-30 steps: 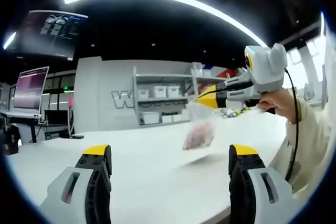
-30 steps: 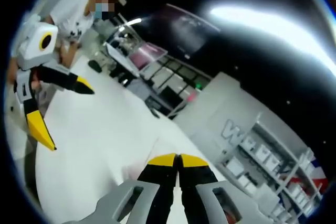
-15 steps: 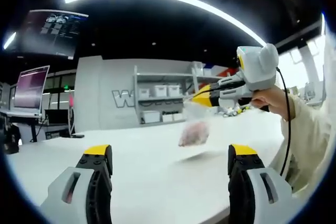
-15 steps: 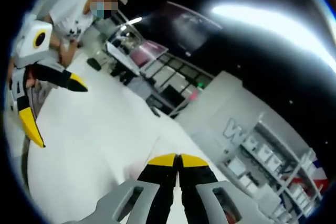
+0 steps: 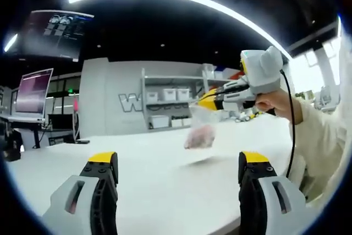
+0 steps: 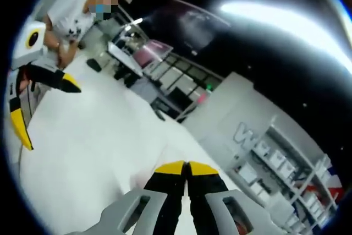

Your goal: Open the resealable bag by pulling the two sides of the seal apart until the entire bag opening is separated and visibly accessible.

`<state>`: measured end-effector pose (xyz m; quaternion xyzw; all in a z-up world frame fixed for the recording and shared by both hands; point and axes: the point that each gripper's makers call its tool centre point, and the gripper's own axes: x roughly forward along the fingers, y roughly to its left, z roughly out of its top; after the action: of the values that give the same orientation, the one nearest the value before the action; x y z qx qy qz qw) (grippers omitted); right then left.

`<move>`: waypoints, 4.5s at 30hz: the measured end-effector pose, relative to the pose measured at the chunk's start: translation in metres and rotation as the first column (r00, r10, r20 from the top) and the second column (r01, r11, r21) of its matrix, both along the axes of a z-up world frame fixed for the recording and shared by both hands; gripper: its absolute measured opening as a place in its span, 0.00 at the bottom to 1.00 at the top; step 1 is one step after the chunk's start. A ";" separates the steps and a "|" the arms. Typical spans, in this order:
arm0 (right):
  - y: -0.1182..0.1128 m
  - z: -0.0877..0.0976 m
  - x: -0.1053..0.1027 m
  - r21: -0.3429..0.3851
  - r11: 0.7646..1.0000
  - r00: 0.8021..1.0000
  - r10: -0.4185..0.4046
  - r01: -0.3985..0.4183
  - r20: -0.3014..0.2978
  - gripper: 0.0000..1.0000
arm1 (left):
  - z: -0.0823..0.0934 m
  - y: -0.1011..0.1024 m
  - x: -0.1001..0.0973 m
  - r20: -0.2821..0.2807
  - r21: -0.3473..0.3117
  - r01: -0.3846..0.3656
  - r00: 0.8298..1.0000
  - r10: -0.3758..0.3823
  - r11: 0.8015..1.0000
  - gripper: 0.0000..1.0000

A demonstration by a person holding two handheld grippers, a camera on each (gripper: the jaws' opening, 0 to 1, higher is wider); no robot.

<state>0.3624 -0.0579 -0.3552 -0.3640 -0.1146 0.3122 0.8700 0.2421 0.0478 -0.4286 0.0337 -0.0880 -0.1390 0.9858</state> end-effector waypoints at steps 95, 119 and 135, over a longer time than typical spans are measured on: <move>0.036 0.006 0.125 -0.136 0.988 0.997 -0.073 0.072 0.000 0.00 | -0.012 0.012 0.005 -0.041 -0.026 -0.010 0.999 0.009 1.000 0.87; 0.041 0.002 0.153 -0.151 0.984 0.995 -0.101 0.099 -0.008 0.00 | -0.014 0.016 0.009 -0.047 -0.032 -0.017 0.999 0.016 0.999 0.86; 0.039 0.007 0.175 -0.157 0.979 0.991 -0.132 0.131 0.005 0.00 | -0.014 0.017 0.009 -0.051 -0.031 -0.018 0.999 0.017 0.999 0.85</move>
<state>0.5375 -0.0185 -0.3483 -0.4373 -0.0633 0.2631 0.8577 0.2516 0.0645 -0.4431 0.0153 -0.0651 -0.1298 0.9893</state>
